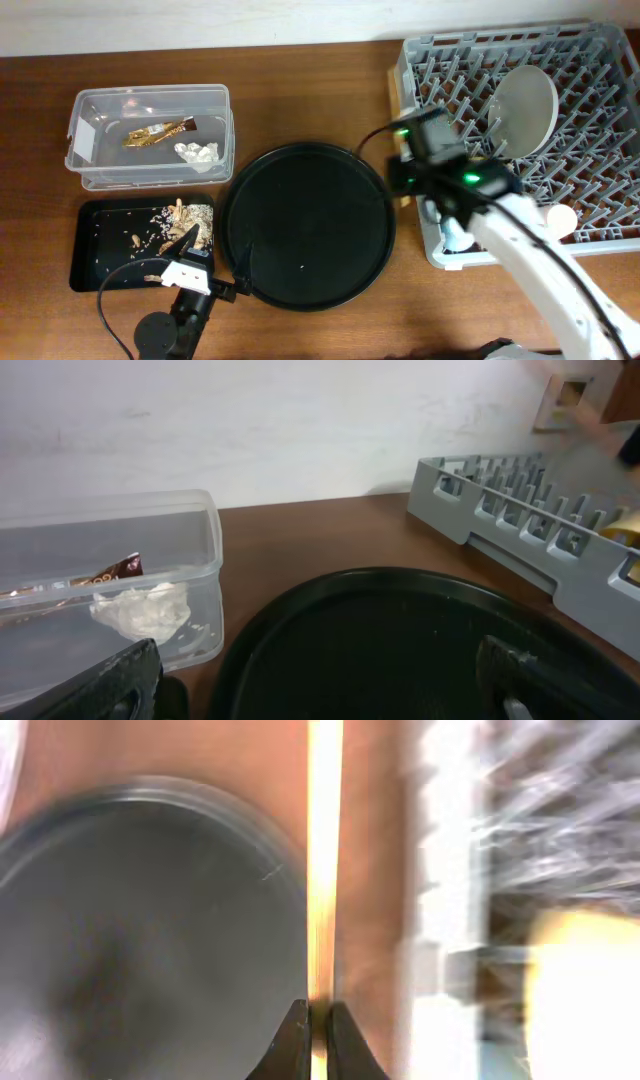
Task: Sort waste into correct bins and load items into the dishwasher rack
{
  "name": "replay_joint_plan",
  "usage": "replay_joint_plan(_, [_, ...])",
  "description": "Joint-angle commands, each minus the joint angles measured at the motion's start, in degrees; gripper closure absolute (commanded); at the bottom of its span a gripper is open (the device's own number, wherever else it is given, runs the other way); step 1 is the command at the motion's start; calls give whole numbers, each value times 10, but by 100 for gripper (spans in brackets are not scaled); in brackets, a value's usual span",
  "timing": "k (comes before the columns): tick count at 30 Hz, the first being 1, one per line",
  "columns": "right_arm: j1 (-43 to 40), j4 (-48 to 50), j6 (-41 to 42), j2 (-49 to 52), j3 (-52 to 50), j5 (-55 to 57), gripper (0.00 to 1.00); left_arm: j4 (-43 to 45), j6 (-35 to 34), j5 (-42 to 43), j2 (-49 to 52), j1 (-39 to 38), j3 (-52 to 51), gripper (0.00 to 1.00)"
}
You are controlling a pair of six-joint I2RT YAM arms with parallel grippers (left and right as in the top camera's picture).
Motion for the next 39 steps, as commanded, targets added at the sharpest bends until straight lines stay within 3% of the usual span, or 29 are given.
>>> replay_joint_plan(1, [-90, 49, -13, 24, 1, 97, 96, -3, 7, 5, -3, 3, -2, 1])
replay_joint_plan(3, [-123, 103, -43, 90, 1, 50, 96, -3, 7, 5, -3, 3, -2, 1])
replay_joint_plan(4, [-121, 120, -56, 112, 1, 52, 85, -3, 7, 5, -3, 3, -2, 1])
replay_joint_plan(5, [-121, 129, -56, 116, 1, 52, 61, -2, 7, 5, -3, 3, -2, 1])
replay_joint_plan(7, [-122, 82, -55, 80, 31, 42, 46, -2, 7, 5, -3, 3, -2, 1])
replay_joint_plan(11, [-67, -90, -53, -132, 92, -87, 40, -3, 7, 5, -3, 3, -2, 1])
replay_joint_plan(12, [-39, -110, -53, -195, 92, -118, 16, -3, 7, 5, -3, 3, -2, 1])
replay_joint_plan(13, [-15, -134, -53, -253, 92, -131, 1, -2, 7, 5, -3, 3, -2, 1])
replay_joint_plan(15, [-6, -155, -53, -331, 92, -130, 1, -3, 7, 5, -3, 3, -2, 1])
replay_joint_plan(18, [-6, -205, -54, -365, 92, -123, 1, -3, 7, 5, -3, 3, -2, 1])
replay_joint_plan(20, [-5, -279, -55, -371, 90, -48, 1, -3, 7, 5, -3, 3, -2, 1])
replay_joint_plan(21, [-14, -259, -55, -387, 80, -13, 1, -3, 7, 5, -3, 3, -2, 1])
replay_joint_plan(24, [-97, -125, -56, -478, -48, -11, 1, -3, 7, 5, -3, 3, -2, 1])
replay_joint_plan(25, [-113, -54, -56, -529, -134, -5, 1, -2, 7, 5, -3, 3, -2, 1])
replay_joint_plan(28, [-119, 100, -53, -687, -410, -5, 1, -3, 7, 5, -3, 3, -2, 1])
replay_joint_plan(32, [-119, 292, -53, -795, -644, -8, 1, -3, 7, 5, -3, 3, -2, 1])
replay_joint_plan(34, [-118, 438, -53, -795, -709, -9, 1, -3, 7, 5, -3, 3, -2, 1])
replay_joint_plan(39, [-118, 431, -53, -794, -708, -9, 1, -2, 7, 5, -3, 3, -2, 1])
